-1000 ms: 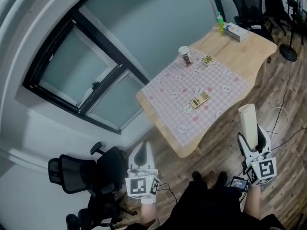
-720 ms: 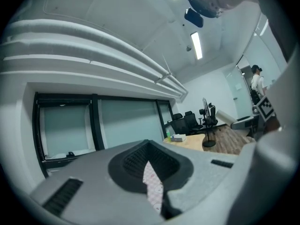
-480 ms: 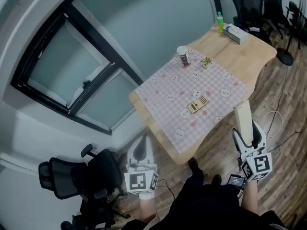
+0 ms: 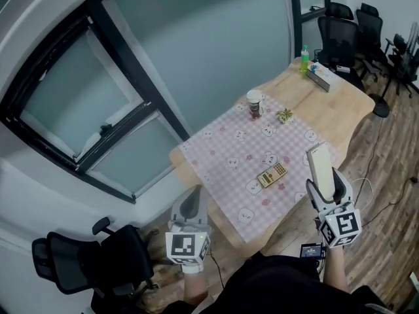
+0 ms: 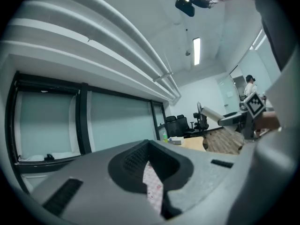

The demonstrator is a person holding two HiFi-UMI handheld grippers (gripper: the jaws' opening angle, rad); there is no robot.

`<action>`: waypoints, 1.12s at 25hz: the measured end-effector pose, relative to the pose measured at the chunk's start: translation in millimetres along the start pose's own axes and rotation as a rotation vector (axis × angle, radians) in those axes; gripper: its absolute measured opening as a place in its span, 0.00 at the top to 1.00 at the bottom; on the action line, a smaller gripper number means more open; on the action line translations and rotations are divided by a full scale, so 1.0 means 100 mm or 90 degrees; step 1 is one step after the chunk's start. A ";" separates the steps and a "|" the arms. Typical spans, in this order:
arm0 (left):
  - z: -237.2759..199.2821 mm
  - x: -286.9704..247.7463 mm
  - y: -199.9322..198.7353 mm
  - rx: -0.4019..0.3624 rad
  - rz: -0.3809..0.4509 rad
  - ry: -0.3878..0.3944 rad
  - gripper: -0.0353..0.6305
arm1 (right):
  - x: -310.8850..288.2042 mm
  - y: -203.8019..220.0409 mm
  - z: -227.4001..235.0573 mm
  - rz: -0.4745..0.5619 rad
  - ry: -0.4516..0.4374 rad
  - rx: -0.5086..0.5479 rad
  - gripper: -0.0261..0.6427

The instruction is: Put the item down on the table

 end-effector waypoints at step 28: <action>-0.24 -0.77 0.19 0.076 -0.005 0.010 0.95 | -1.25 -0.07 0.06 -0.022 -0.063 0.021 0.47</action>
Point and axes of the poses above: the fingertips, and each gripper's own axes: x backward along the fingers, z to its right, y out of its underside, the point moved 9 cm from there along x, backward along the fingers, and after that the axes turned 1 degree about -z, right-handed, at the moved point
